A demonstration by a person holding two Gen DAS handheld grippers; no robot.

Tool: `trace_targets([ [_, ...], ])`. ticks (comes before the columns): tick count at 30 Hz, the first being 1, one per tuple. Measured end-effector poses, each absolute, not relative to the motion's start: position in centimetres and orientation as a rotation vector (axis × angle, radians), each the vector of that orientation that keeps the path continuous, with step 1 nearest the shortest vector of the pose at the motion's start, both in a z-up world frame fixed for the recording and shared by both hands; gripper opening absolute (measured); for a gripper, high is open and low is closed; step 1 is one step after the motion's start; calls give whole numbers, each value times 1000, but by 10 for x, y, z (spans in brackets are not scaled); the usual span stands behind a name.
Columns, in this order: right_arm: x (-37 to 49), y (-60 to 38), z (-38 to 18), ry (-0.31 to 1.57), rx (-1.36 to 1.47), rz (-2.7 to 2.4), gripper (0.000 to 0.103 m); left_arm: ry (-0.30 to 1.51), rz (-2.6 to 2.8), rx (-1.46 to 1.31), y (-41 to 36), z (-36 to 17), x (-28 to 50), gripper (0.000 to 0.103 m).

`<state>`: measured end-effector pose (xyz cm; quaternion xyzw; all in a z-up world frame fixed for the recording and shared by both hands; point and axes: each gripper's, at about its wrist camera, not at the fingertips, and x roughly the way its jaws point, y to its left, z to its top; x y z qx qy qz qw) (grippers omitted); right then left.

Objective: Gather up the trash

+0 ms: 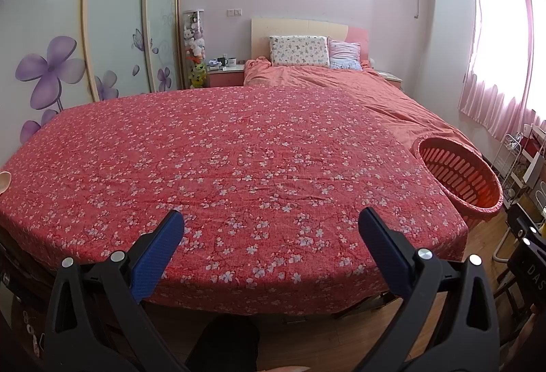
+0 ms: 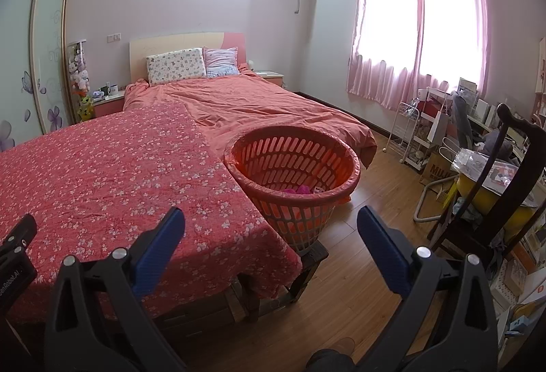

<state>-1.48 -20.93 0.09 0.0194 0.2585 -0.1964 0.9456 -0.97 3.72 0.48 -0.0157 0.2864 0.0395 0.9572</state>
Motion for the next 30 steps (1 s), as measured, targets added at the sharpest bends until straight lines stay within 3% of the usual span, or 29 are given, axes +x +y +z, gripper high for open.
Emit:
trace_targets([
  [30,-12,-210,-4,535,46,-397,99,583,80,-30,33,5,-11,101],
])
